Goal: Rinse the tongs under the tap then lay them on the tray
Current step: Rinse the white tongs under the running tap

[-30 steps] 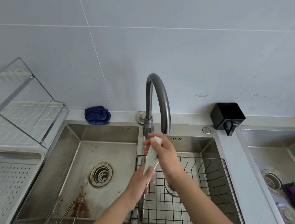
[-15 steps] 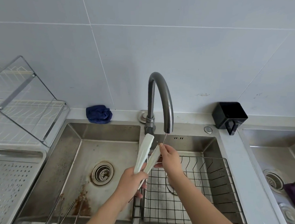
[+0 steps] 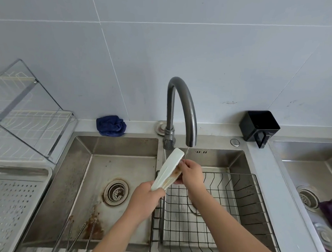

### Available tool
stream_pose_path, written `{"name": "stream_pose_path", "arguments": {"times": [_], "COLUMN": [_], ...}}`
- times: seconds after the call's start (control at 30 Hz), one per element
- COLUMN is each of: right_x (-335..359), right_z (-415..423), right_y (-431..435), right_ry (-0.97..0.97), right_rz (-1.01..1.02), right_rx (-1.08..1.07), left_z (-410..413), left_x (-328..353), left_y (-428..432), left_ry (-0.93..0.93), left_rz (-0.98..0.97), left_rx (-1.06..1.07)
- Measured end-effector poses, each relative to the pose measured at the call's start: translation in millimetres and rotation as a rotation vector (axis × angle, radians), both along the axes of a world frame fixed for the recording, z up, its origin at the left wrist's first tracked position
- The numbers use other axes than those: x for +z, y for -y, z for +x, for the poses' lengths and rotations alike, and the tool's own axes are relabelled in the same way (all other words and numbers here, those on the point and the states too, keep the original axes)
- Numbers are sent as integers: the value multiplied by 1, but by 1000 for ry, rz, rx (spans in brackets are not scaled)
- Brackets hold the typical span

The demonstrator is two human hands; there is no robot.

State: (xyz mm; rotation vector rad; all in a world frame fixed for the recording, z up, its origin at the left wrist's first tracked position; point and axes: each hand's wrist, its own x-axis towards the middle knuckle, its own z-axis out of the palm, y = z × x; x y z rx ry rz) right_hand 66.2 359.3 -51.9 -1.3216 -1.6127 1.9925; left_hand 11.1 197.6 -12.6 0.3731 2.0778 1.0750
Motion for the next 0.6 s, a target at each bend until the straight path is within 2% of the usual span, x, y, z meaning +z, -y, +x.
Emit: {"name": "stream_pose_path", "arguments": {"times": [0.13,0.23,0.37,0.43,0.53,0.6], "right_x": [-1,-2,-1,-1,-3,-4], "right_z": [4,5,4,6,5,3], "right_y": [-3,-8,-1,1,-1,4], "right_ry": [-31,17,-41,-27,13,-2], "right_rz": [-84,-26,-77,11,187,137], "right_rx": [103,61,120,135,-4,-111], "left_z": [-5,-6,-11,-14,-12,-10], "left_x": [2,2,2,2,5,7], "left_y": [4,4,5,8,8,5], "left_ry": [14,15,-34,-54,-44,-77], "left_rz": [-9,-18,-48,-64,-50,-51], "left_rx": [16,1,19,9,12,-5]}}
